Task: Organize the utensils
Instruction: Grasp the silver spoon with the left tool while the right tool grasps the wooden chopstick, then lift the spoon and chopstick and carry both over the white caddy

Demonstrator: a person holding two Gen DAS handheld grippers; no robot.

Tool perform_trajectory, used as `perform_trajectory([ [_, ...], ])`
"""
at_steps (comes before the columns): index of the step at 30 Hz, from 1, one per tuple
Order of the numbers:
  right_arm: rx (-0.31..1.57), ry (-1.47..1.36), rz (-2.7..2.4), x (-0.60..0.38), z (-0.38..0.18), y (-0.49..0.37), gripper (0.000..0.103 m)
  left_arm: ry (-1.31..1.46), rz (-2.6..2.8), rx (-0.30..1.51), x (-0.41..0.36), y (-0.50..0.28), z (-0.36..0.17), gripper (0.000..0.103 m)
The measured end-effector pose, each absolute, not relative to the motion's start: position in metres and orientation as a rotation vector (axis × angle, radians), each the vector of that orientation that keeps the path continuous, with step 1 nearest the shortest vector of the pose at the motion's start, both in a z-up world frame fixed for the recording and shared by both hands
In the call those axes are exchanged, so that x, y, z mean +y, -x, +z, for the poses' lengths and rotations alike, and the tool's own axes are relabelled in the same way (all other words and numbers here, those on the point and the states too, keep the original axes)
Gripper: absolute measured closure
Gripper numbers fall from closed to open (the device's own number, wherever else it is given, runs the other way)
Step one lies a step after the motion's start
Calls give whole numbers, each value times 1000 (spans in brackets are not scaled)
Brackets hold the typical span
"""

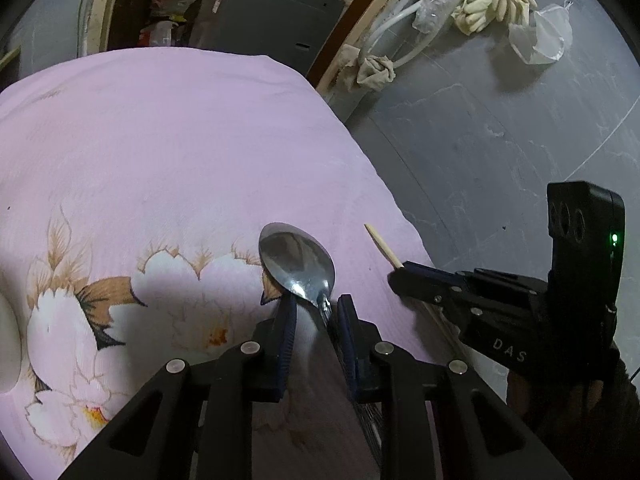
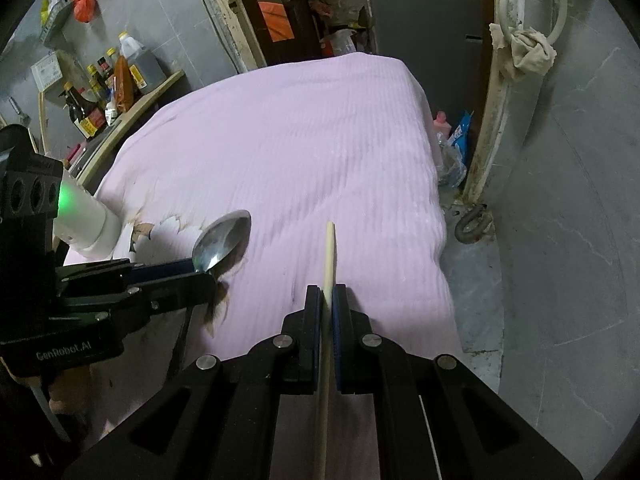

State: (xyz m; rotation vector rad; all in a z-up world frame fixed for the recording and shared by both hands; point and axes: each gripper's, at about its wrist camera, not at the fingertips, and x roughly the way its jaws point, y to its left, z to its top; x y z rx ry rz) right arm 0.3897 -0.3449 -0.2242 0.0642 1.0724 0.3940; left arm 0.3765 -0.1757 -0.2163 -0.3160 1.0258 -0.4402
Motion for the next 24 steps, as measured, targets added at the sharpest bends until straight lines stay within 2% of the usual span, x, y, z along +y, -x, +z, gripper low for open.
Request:
perform_trajectory([
  [2, 1074, -79, 389, -345, -224, -391, 98, 311, -442, 1025, -176, -376, -216, 86],
  [3, 1072, -88, 387, -347, -225, -392, 98, 320, -451, 1031, -176, -376, -217, 91],
  [8, 1056, -163, 390, -352, -227, -391, 99, 347, -456, 1035, -179, -373, -217, 97],
  [12, 969, -270, 423, -356, -217, -378, 99, 333, -429, 1001, -176, -362, -209, 100],
  [19, 733, -449, 493, -361, -198, -349, 99, 330, -315, 821, -154, -328, -171, 100],
  [24, 578, -443, 519, -346, -173, -333, 99, 278, -251, 669, -140, -300, -132, 100],
])
